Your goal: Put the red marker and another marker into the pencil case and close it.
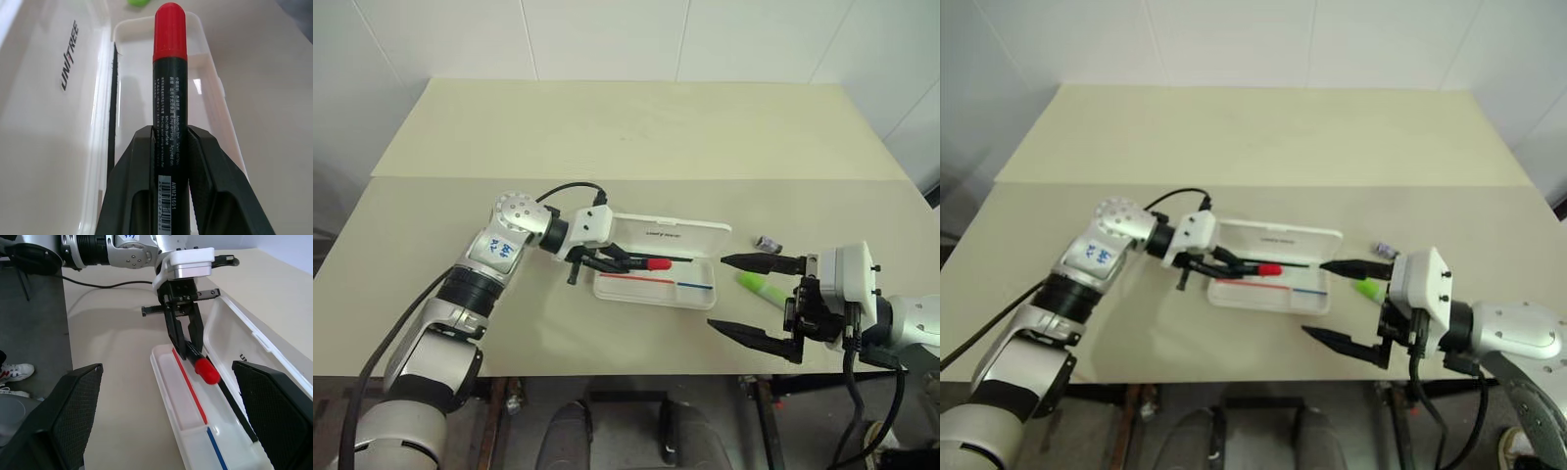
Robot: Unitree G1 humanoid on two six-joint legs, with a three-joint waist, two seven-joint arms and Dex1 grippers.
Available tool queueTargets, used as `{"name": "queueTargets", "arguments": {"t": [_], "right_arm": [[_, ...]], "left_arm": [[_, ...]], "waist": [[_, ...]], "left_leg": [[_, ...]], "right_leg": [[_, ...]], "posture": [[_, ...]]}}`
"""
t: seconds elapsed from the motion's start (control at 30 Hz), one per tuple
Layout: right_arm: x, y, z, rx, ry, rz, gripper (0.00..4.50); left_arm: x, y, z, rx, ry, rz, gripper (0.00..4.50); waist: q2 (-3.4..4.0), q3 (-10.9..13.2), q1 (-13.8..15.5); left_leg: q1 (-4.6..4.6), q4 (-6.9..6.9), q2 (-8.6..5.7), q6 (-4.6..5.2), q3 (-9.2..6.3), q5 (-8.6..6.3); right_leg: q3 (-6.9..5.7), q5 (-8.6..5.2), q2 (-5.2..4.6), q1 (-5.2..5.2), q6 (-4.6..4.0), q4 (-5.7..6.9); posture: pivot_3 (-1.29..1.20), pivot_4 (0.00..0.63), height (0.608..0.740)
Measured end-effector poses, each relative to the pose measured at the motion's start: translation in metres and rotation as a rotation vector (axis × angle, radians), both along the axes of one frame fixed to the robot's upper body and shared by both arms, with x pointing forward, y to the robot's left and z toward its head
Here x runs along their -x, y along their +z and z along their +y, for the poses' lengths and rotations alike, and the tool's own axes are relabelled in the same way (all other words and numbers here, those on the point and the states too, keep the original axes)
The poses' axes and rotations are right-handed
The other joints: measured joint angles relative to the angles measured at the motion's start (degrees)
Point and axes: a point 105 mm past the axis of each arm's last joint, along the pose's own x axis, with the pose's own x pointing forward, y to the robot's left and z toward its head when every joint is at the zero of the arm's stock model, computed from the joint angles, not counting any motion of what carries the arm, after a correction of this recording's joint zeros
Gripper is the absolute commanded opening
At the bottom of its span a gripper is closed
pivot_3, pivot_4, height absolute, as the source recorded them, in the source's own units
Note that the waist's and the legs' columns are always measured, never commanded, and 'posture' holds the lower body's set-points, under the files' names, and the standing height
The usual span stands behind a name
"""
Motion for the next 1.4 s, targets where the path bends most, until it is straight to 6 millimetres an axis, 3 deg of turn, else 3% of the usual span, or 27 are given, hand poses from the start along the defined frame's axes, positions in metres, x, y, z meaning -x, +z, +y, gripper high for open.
{"name": "queueTargets", "arguments": {"t": [0.1,0.57,1.07,1.3,1.4], "right_arm": [[-0.001,0.001,0.000,-0.007,-0.008,-0.009,4.50],[-0.004,0.001,0.001,-0.023,-0.033,-0.014,4.50],[-0.003,0.002,0.004,-0.037,-0.038,-0.024,4.50],[-0.004,0.001,0.008,-0.050,-0.033,-0.021,4.50],[-0.005,0.002,0.008,-0.047,-0.038,-0.027,4.50]], "left_arm": [[0.002,0.000,-0.010,0.010,-0.014,0.002,0.60],[0.003,0.000,-0.022,-0.003,-0.037,-0.064,0.60],[0.006,0.009,-0.015,-0.040,-0.080,-0.179,0.60],[-0.009,-0.002,-0.021,-0.038,-0.039,-0.227,0.60],[-0.019,0.002,-0.028,-0.036,-0.024,-0.271,0.60]], "waist": [[0.00,0.00,0.62],[0.00,0.00,0.70],[0.00,0.00,0.60],[-0.01,0.01,0.69],[-0.01,0.01,0.70]], "left_leg": [[0.00,-0.02,0.00,0.00,0.00,0.00],[-0.03,-0.02,-0.01,0.02,0.00,-0.01],[-0.03,-0.04,0.00,0.02,0.00,-0.02],[-0.05,0.01,-0.01,0.03,0.00,-0.02],[-0.06,0.00,-0.01,0.03,0.00,-0.02]], "right_leg": [[0.00,0.00,0.01,-0.01,0.00,0.00],[0.00,0.00,0.00,0.00,0.00,-0.04],[0.01,0.01,0.01,-0.02,0.01,-0.03],[0.01,0.02,0.01,-0.02,0.03,-0.04],[0.00,0.04,0.01,-0.03,0.08,-0.05]], "posture": [[0.00,0.150,0.740],[0.00,0.150,0.740],[0.00,0.150,0.740],[0.00,0.150,0.740],[0.00,0.150,0.740]]}}
